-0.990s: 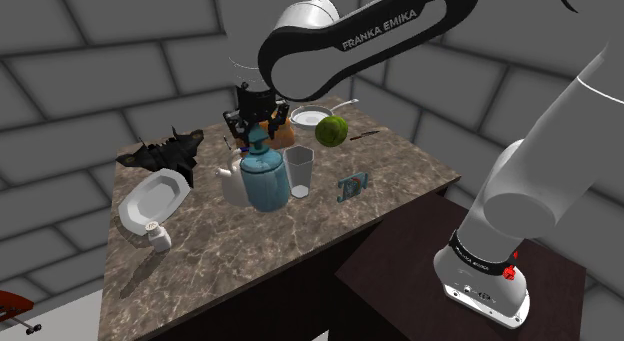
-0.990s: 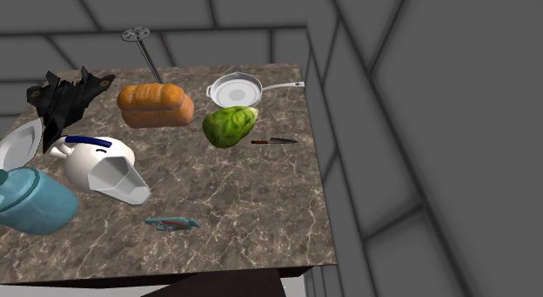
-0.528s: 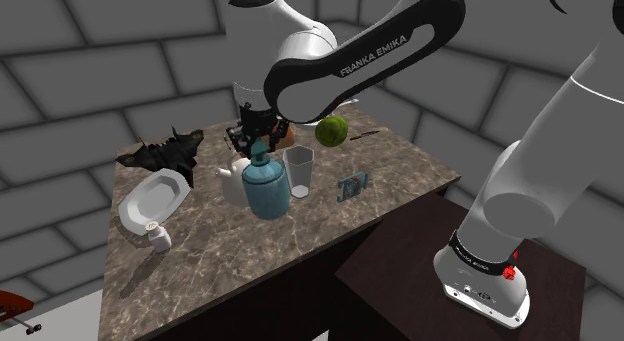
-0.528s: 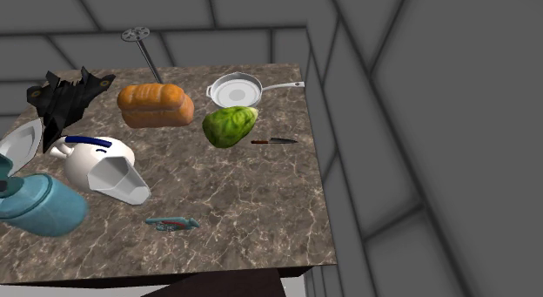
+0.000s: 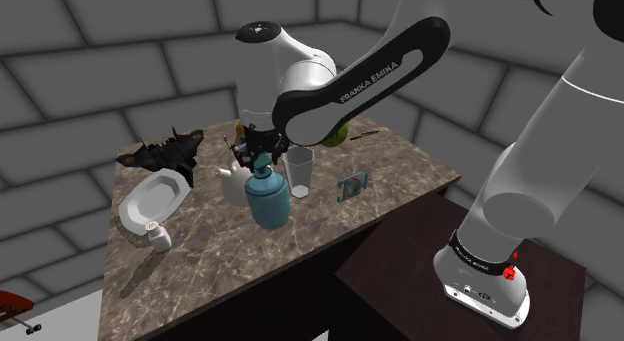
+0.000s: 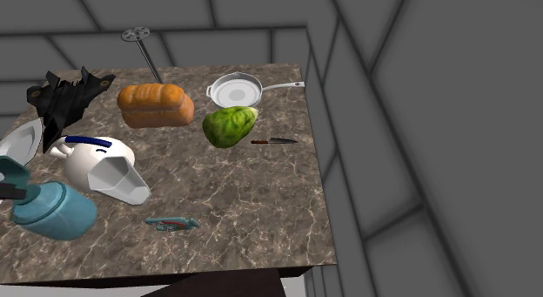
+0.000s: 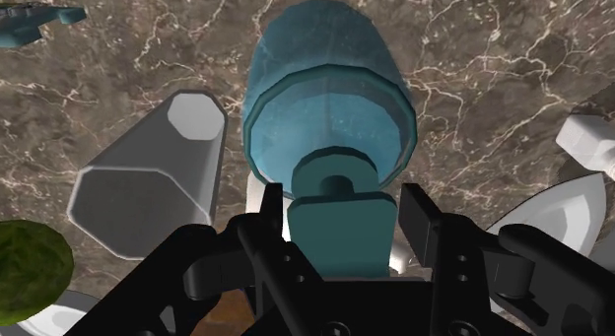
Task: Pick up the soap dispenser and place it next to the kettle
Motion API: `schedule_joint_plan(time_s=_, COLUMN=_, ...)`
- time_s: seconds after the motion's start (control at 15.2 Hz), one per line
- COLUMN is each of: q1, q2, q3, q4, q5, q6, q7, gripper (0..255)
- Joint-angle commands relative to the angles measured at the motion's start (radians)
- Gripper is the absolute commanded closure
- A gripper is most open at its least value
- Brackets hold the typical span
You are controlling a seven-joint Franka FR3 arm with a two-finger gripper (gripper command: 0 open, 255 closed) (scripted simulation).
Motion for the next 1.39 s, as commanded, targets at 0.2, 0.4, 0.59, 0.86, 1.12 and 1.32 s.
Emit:
schedule_joint_plan(time_s=0.2, q1=-0.002, q2=0.020, q3=0.002, q4=-0.012, q5=-0.022, q6=0.028, q7=0.020, gripper=255)
schedule_joint_plan(time_s=0.4, q1=-0.002, q2=0.020, q3=0.002, q4=-0.012, q5=-0.022, q6=0.028, q7=0.020, gripper=255)
schedule_joint_plan(time_s=0.59, q1=-0.002, q2=0.020, q3=0.002, q4=-0.012, q5=-0.022, q6=0.028, q7=0.020, gripper=0)
schedule_joint_plan(time_s=0.86, q1=-0.002, q2=0.020, q3=0.002, q4=-0.011, q5=-0.022, q6=0.028, q7=0.020, gripper=0)
schedule_joint_plan(time_s=1.12, q1=0.012, q2=-0.056, q3=0.002, q4=0.013, q5=0.047, q6=-0.058, q7=-0.026, gripper=0)
schedule_joint_plan(time_s=1.32, q1=0.017, q2=-0.074, q3=0.001, q4=0.022, q5=0.062, q6=-0.082, q7=-0.036, gripper=0)
